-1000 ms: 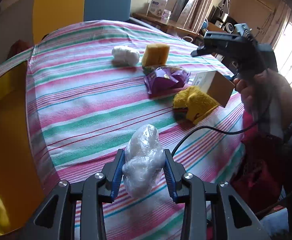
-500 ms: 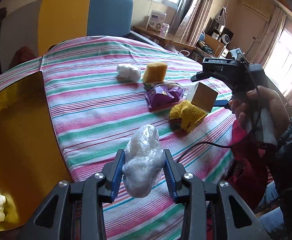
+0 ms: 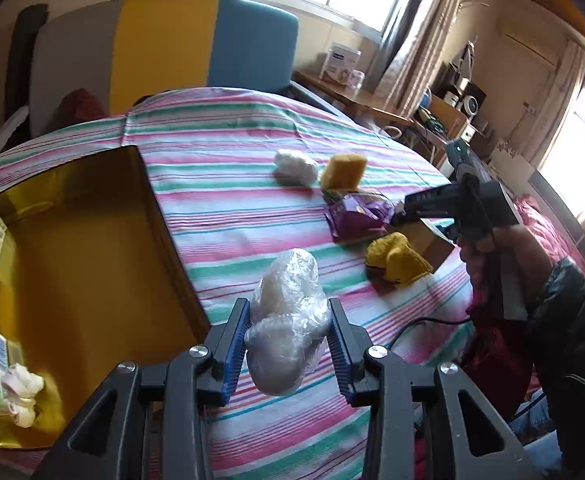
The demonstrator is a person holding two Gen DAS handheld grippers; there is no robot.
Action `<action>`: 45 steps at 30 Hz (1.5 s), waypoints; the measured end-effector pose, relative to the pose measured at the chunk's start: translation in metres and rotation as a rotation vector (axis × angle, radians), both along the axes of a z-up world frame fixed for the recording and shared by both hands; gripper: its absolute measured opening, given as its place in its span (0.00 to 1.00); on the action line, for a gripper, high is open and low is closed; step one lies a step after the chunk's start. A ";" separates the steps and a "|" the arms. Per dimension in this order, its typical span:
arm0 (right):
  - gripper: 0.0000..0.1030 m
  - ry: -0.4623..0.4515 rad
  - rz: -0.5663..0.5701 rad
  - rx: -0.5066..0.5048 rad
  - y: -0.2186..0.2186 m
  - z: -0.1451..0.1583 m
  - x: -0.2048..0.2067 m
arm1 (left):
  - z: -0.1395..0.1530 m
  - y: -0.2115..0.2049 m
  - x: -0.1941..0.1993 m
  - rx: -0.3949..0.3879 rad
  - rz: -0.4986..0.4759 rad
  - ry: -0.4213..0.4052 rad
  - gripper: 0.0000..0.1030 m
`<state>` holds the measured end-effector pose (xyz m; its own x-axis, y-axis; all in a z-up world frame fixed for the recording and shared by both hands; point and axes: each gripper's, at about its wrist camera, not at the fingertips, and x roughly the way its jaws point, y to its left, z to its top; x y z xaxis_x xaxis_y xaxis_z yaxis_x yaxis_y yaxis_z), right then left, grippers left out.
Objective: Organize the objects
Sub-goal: 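Release the wrapped bundle into the gold tray with the left tool while the right tool carries the white box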
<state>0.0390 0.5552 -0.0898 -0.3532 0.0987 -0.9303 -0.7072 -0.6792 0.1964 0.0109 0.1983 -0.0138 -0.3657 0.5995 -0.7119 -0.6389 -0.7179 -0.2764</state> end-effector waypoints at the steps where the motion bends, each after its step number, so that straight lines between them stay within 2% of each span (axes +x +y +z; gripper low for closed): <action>1: 0.50 0.004 0.004 0.010 -0.001 0.000 0.000 | 0.001 -0.004 -0.002 0.002 0.014 -0.001 0.36; 7: 0.50 0.040 -0.015 0.020 0.002 0.006 0.002 | 0.008 -0.041 -0.028 0.015 0.135 -0.004 0.36; 10: 0.50 0.064 -0.009 0.037 0.001 0.009 -0.004 | 0.007 -0.068 -0.051 -0.004 0.217 0.000 0.36; 18: 0.50 0.105 0.000 0.061 0.000 0.017 -0.001 | -0.018 -0.135 -0.151 -0.098 0.412 -0.060 0.36; 22: 0.50 0.119 -0.003 0.079 0.000 0.021 0.001 | -0.034 -0.143 -0.186 -0.143 0.447 -0.095 0.36; 29: 0.50 0.157 0.007 0.106 -0.003 0.029 0.001 | -0.060 -0.139 -0.223 -0.243 0.489 -0.129 0.38; 31: 0.50 0.169 0.011 0.116 -0.004 0.032 0.001 | -0.064 -0.141 -0.225 -0.256 0.519 -0.130 0.42; 34: 0.50 0.193 0.016 0.129 -0.005 0.037 0.000 | -0.062 -0.147 -0.226 -0.232 0.542 -0.143 0.50; 37: 0.50 0.204 0.029 0.145 -0.008 0.040 0.000 | -0.055 -0.152 -0.217 -0.227 0.545 -0.116 0.59; 45: 0.50 0.217 0.026 0.169 -0.010 0.043 0.000 | -0.030 -0.165 -0.182 -0.208 0.563 -0.040 0.62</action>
<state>0.0392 0.5452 -0.0464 -0.5471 0.2341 -0.8037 -0.6427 -0.7326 0.2241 -0.1715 0.0333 -0.0437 -0.5575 0.1681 -0.8130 -0.1366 -0.9845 -0.1099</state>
